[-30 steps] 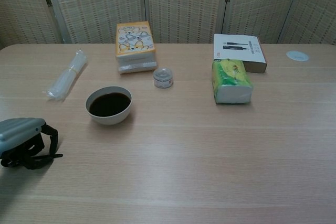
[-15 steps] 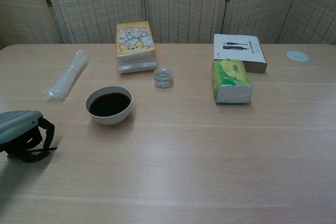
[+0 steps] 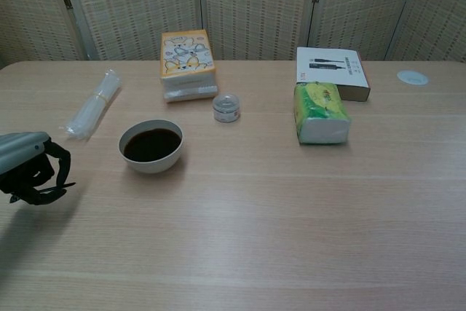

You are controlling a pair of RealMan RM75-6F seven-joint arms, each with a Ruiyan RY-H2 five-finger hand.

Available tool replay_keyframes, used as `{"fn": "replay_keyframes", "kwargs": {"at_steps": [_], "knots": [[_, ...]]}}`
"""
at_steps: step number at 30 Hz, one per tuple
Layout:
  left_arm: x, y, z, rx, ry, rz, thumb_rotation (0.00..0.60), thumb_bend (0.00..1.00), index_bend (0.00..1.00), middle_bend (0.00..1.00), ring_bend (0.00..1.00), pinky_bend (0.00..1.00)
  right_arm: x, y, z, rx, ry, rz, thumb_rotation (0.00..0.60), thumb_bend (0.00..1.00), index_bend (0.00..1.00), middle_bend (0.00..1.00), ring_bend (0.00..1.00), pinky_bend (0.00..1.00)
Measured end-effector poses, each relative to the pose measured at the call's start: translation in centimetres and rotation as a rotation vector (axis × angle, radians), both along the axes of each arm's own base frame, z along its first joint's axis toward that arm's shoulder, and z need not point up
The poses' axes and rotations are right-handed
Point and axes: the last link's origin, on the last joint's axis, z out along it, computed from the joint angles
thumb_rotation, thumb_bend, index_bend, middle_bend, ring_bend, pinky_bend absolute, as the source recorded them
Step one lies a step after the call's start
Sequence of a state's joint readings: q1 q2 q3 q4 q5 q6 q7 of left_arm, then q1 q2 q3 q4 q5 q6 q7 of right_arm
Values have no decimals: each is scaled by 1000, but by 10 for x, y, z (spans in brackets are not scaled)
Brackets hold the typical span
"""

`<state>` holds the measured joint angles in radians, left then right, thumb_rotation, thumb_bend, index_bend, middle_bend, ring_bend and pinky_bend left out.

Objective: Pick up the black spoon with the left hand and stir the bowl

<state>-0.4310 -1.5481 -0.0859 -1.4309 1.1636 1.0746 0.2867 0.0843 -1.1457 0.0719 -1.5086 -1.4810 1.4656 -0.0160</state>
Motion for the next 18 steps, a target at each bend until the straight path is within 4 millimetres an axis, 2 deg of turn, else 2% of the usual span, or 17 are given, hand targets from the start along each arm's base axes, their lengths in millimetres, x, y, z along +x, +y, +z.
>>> {"fn": "replay_keyframes", "kwargs": {"at_steps": [9, 14, 18], "knots": [[15, 16, 33, 67, -170, -6, 600, 471, 663, 952, 929, 1000, 2, 0, 0, 2, -2, 11, 600, 257, 174, 229, 268, 238], [34, 26, 47, 70, -272, -48, 600, 472, 658, 952, 929, 1000, 5, -1, 4, -5, 4, 25, 600, 257, 174, 229, 268, 238], [52, 33, 49, 43, -350, -82, 600, 472, 663, 952, 929, 1000, 10, -3, 10, -17, 10, 39, 600, 257, 174, 229, 268, 238]]}}
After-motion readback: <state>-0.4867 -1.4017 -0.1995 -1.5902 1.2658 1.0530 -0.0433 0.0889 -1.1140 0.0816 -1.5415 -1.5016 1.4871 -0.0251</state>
